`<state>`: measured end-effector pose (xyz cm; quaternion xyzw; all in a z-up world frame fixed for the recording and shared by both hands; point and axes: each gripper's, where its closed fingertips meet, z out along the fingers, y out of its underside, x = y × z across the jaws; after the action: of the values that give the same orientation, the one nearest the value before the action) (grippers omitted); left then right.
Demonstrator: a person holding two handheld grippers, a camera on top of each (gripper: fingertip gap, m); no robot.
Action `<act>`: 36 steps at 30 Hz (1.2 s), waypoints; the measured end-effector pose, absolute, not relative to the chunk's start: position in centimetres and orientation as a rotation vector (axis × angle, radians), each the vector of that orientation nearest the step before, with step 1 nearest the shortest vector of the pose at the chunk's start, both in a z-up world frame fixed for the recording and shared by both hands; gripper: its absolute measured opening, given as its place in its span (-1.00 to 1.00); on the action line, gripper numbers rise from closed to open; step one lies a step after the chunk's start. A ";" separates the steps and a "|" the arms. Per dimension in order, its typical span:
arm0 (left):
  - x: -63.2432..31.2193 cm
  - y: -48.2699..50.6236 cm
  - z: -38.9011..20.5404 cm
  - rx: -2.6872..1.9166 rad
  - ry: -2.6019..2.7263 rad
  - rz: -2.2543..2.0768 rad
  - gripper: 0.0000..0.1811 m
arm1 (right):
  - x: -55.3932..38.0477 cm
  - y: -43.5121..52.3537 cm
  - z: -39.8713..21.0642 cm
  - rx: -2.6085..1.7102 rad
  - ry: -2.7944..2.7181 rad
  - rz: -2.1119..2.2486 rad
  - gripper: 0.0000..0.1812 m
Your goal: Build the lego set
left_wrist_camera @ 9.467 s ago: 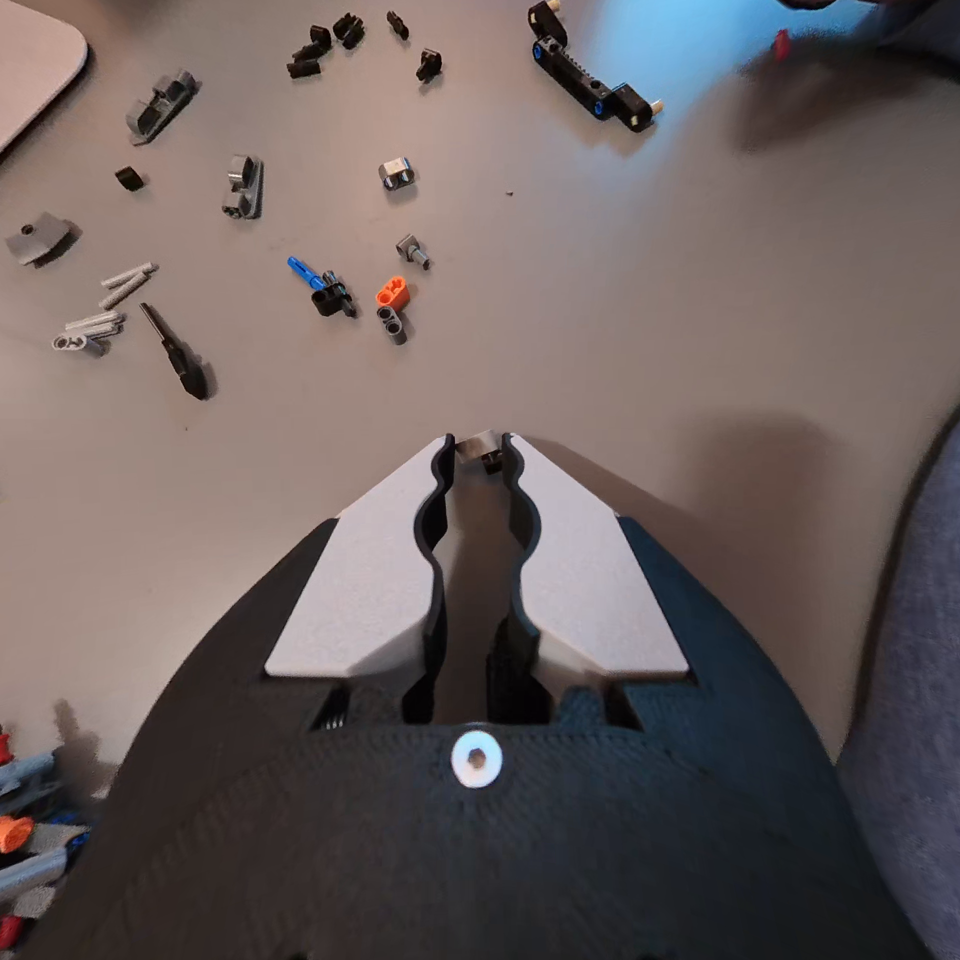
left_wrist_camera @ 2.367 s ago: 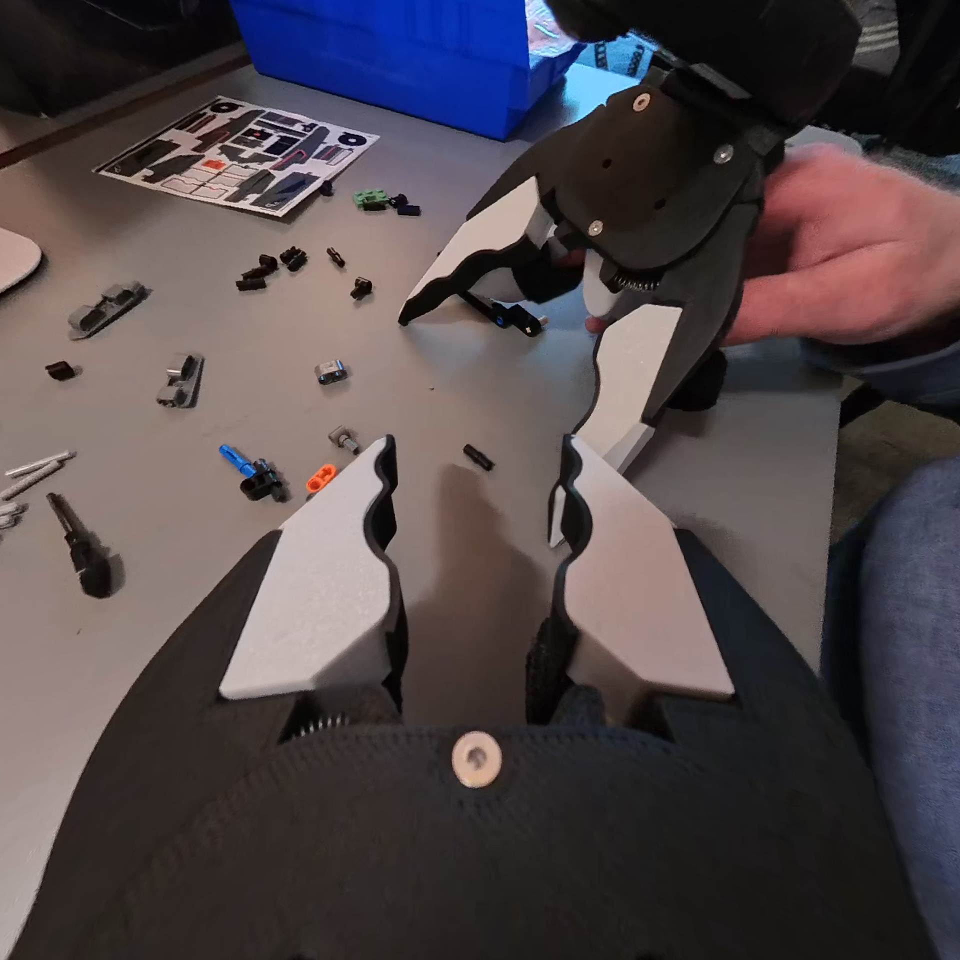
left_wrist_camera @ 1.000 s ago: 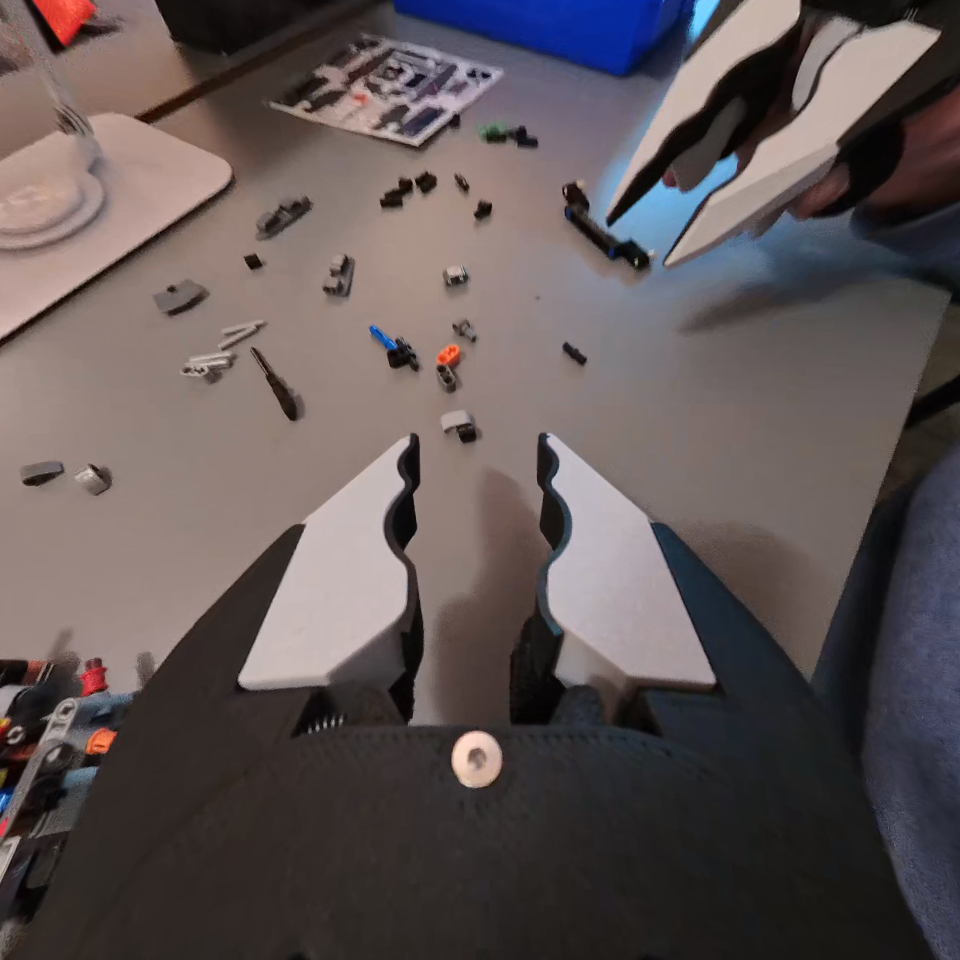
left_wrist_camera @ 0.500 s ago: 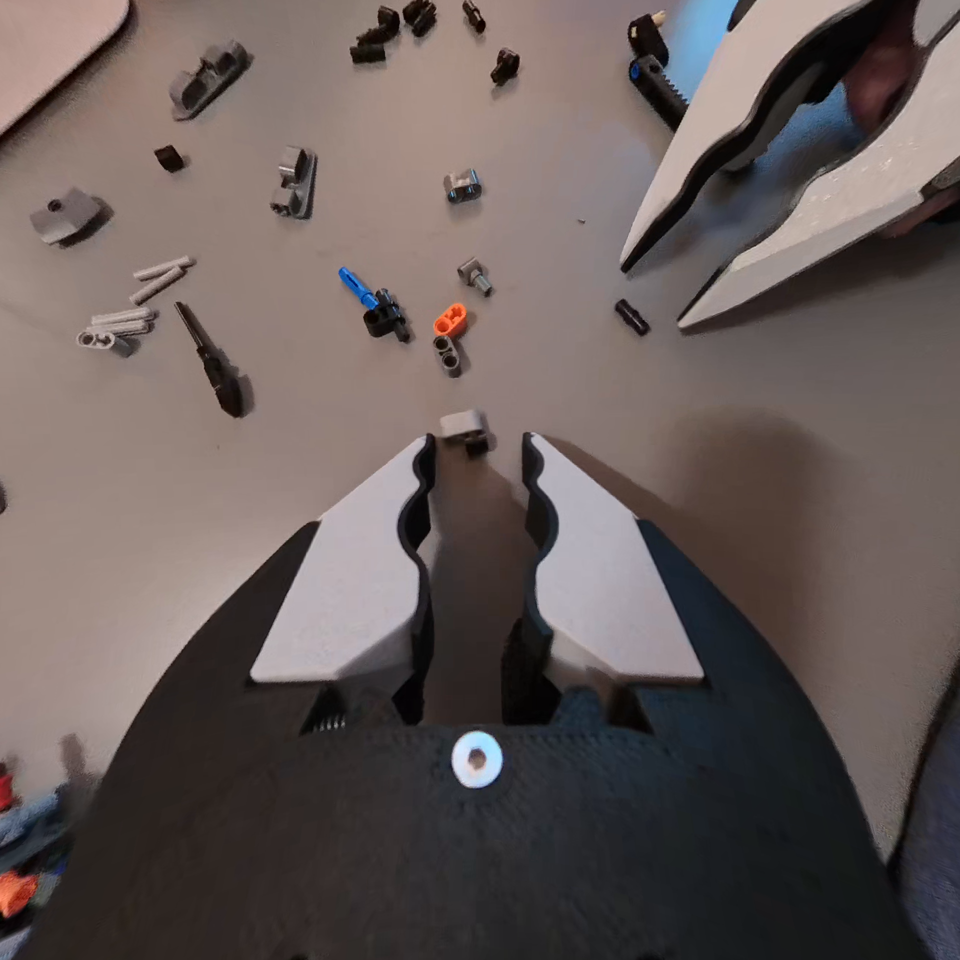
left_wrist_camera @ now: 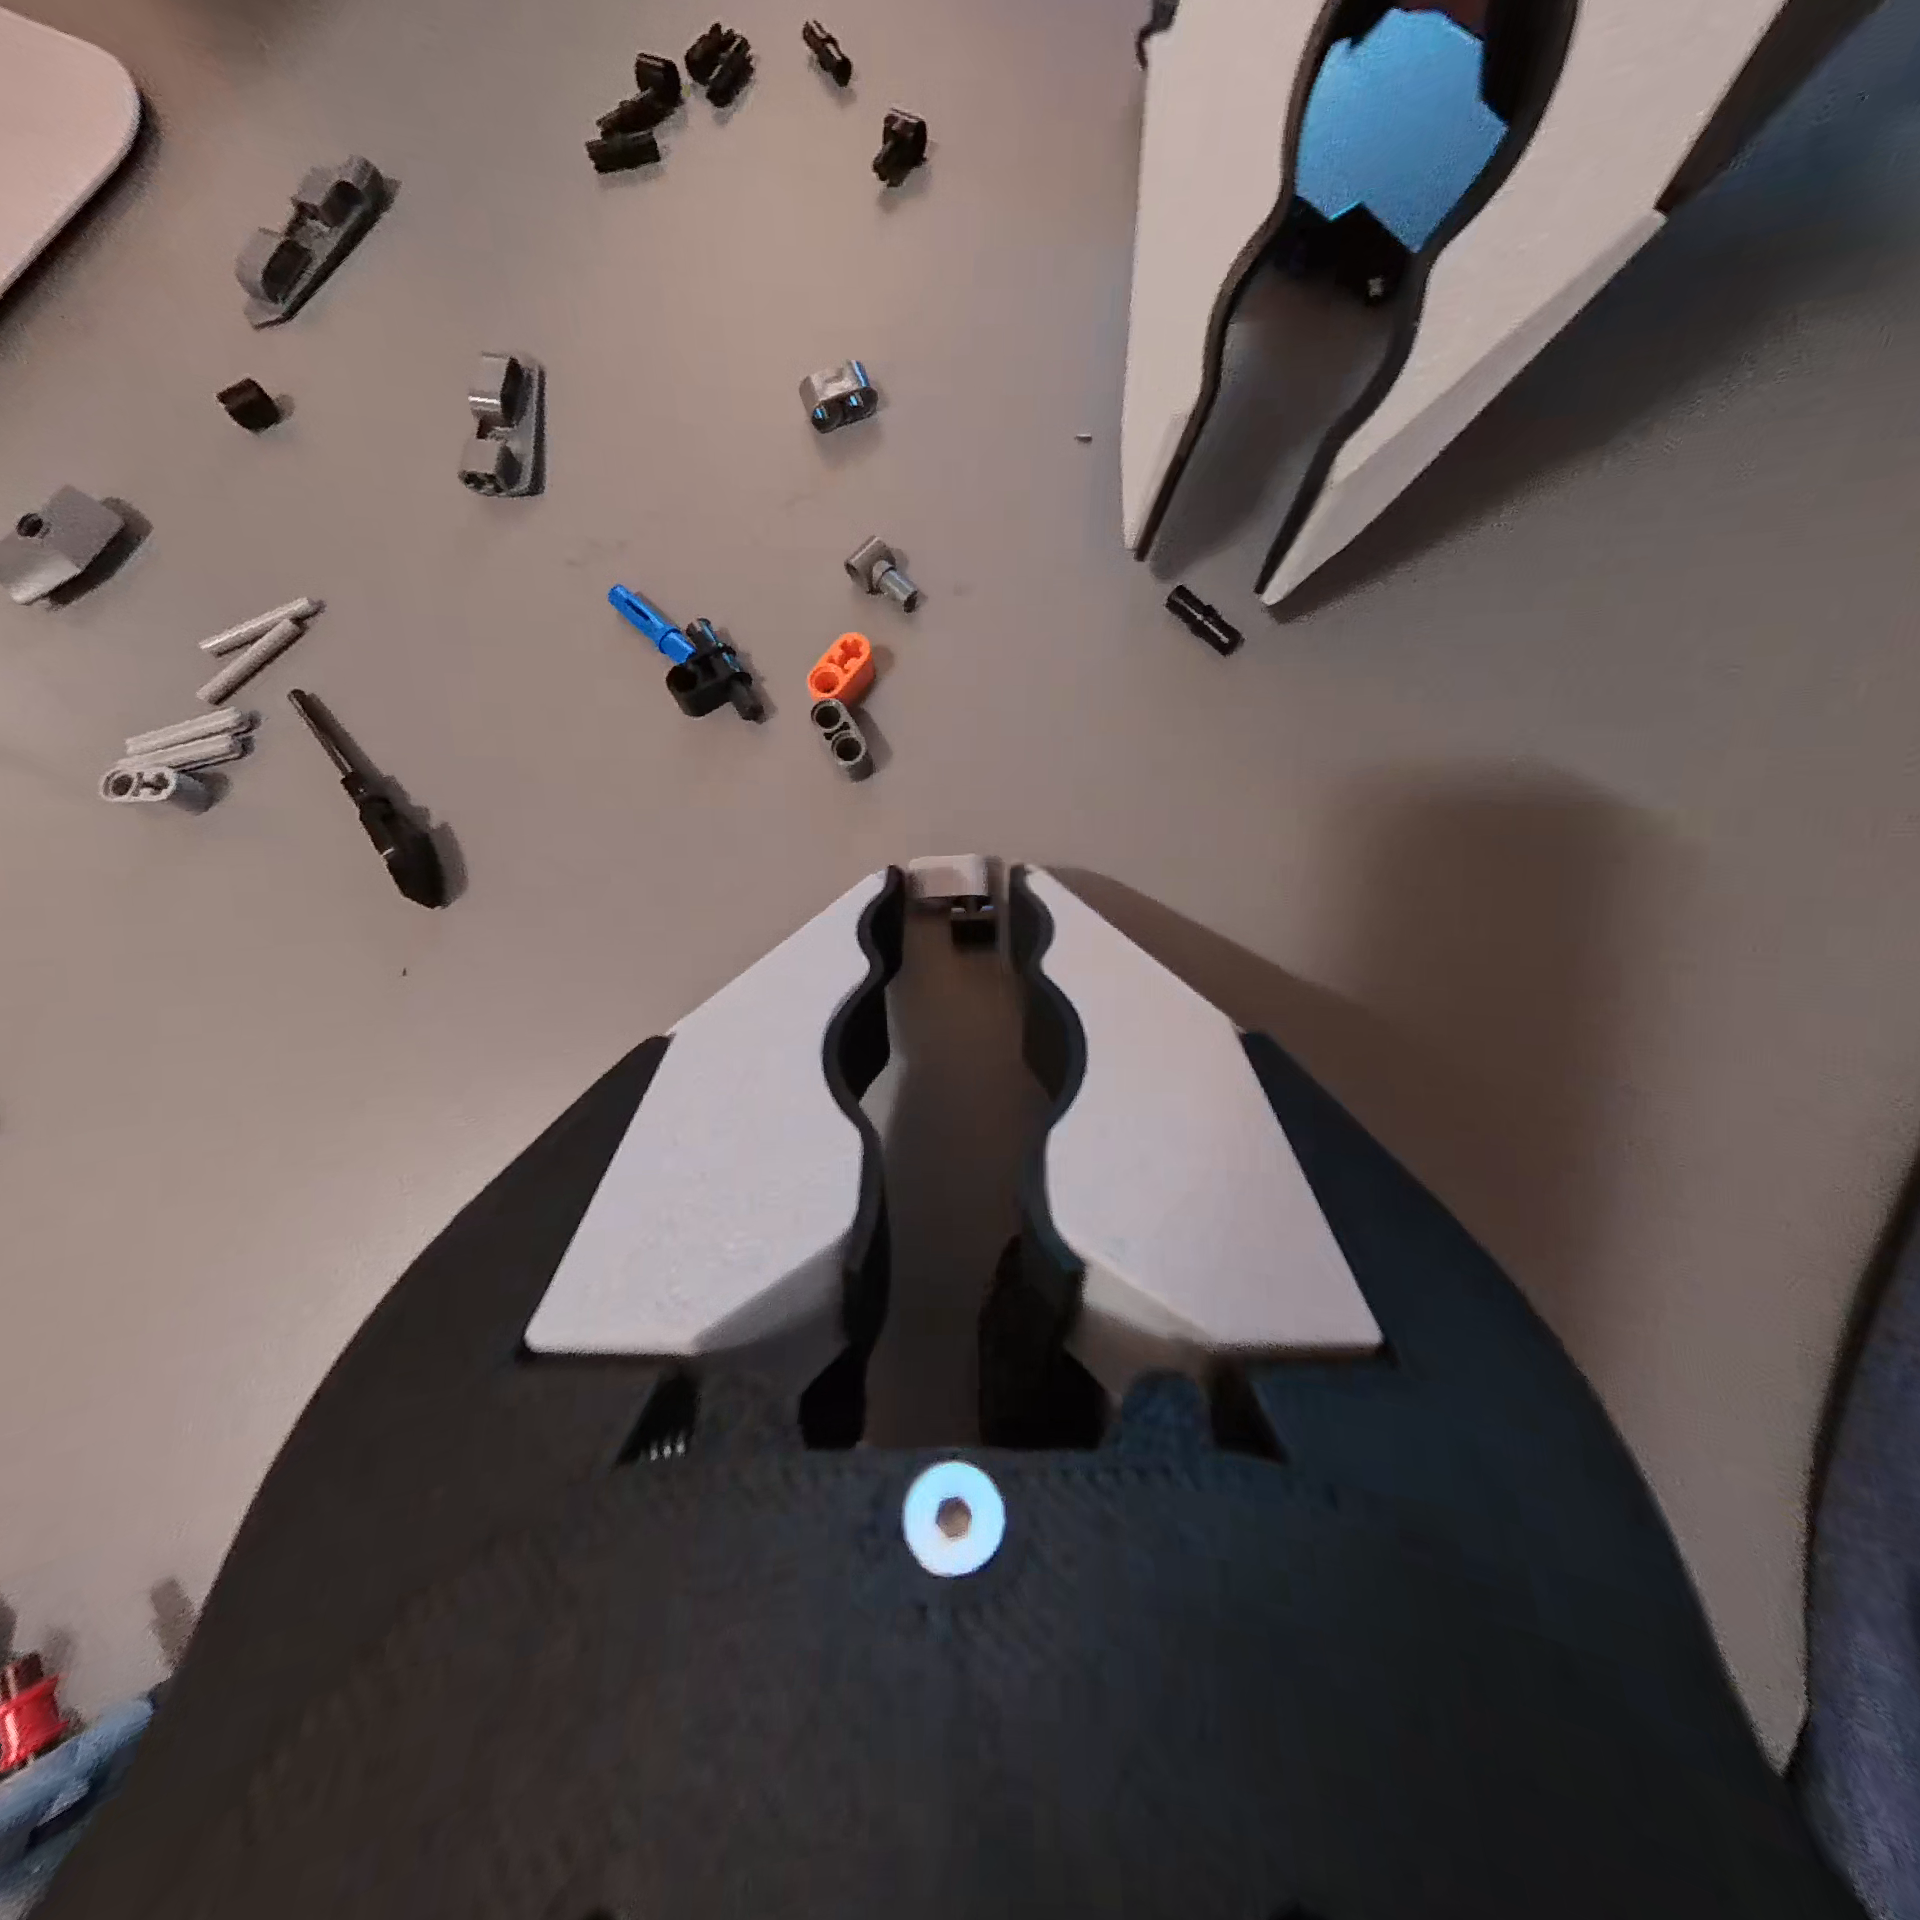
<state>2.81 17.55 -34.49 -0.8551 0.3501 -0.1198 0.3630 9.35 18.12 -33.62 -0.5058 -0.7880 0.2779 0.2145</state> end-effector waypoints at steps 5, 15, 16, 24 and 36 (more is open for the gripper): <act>2.9 17.3 -34.5 -2.194 0.939 -0.339 -0.65 | 9.3 18.1 -34.1 -1.310 -2.274 0.816 -0.83; 2.9 17.5 -34.5 -2.194 0.955 -0.338 -0.85 | 9.4 17.5 -34.4 -1.230 -2.349 0.867 -0.98; 2.9 17.5 -34.5 -2.190 0.957 -0.337 -0.85 | 9.4 17.5 -34.4 -1.228 -2.349 0.872 -0.98; 3.1 17.0 -34.5 -2.195 0.971 -0.356 -0.70 | 9.2 16.9 -34.1 -1.271 -2.301 0.882 -0.99; 3.2 16.9 -34.5 -2.165 0.983 -0.336 -0.85 | 6.7 17.6 -33.7 -1.449 -2.124 0.840 -1.00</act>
<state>3.22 16.94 -34.53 -0.8405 0.3817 -0.1304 0.3617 6.68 17.58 -33.71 -0.5231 -0.7665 0.3031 0.2166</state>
